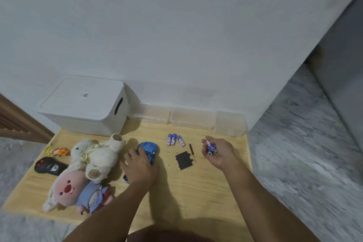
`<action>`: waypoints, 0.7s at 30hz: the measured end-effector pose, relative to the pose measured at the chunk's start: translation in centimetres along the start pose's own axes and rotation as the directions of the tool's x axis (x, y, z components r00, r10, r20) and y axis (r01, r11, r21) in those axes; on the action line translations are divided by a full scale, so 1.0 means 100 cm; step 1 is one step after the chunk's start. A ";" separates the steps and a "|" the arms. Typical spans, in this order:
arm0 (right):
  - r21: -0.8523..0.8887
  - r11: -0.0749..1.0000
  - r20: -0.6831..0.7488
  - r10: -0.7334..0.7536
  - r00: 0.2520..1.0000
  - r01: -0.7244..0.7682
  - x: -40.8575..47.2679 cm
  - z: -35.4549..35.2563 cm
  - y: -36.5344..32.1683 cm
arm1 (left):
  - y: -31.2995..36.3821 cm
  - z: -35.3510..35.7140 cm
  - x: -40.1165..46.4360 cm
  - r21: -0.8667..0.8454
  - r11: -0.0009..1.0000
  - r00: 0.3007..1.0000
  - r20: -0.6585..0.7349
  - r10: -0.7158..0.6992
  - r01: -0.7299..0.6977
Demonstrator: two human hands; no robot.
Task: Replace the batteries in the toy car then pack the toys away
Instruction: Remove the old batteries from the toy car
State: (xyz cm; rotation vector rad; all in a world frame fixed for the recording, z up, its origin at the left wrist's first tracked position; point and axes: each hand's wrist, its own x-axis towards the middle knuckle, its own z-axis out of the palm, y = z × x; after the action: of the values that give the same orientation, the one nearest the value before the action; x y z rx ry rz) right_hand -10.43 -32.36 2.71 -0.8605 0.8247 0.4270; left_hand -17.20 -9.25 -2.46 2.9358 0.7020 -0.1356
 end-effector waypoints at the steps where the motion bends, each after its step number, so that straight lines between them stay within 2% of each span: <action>1: 0.006 1.000 -0.035 -0.011 0.999 0.011 0.002 -0.004 -0.002 | 0.005 -0.001 0.000 0.019 1.000 1.000 -0.024 0.010 -0.010; 3: 0.033 0.999 -0.096 -0.032 0.995 0.035 0.005 -0.011 -0.009 | 0.023 -0.005 0.001 0.024 0.996 0.997 -0.017 0.082 -0.081; 5: 0.068 0.996 -0.139 -0.048 0.989 0.058 0.006 -0.017 -0.017 | 0.048 -0.013 0.000 -0.050 0.984 0.985 -0.011 0.171 -0.171; 9: 0.105 0.990 -0.198 -0.076 0.977 0.099 0.009 -0.027 -0.038 | 0.106 -0.030 -0.002 -0.290 0.894 0.937 -0.030 0.349 -0.342; 11: 0.110 0.989 -0.184 -0.082 0.980 0.103 0.008 -0.029 -0.044 | 0.130 -0.034 -0.001 -0.448 0.814 0.912 -0.007 0.411 -0.370; 13: 0.109 0.988 -0.158 -0.095 0.983 0.113 0.005 -0.032 -0.053 | 0.155 -0.040 0.000 -0.565 0.747 0.890 0.047 0.453 -0.350; 16: 0.092 0.986 -0.138 -0.128 0.982 0.141 0.003 -0.034 -0.066 | 0.186 -0.048 0.002 -0.654 0.707 0.856 0.175 0.487 -0.269; 21: 0.095 0.981 -0.126 -0.156 0.980 0.169 0.003 -0.034 -0.084 | 0.221 -0.065 0.006 -0.839 0.539 0.774 0.387 0.501 0.071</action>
State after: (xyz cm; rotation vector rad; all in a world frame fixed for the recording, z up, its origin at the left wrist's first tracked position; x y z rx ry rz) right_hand -6.56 -40.10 5.33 -0.8539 0.8708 0.1881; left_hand -6.24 -27.69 6.04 1.8387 0.1527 -0.5204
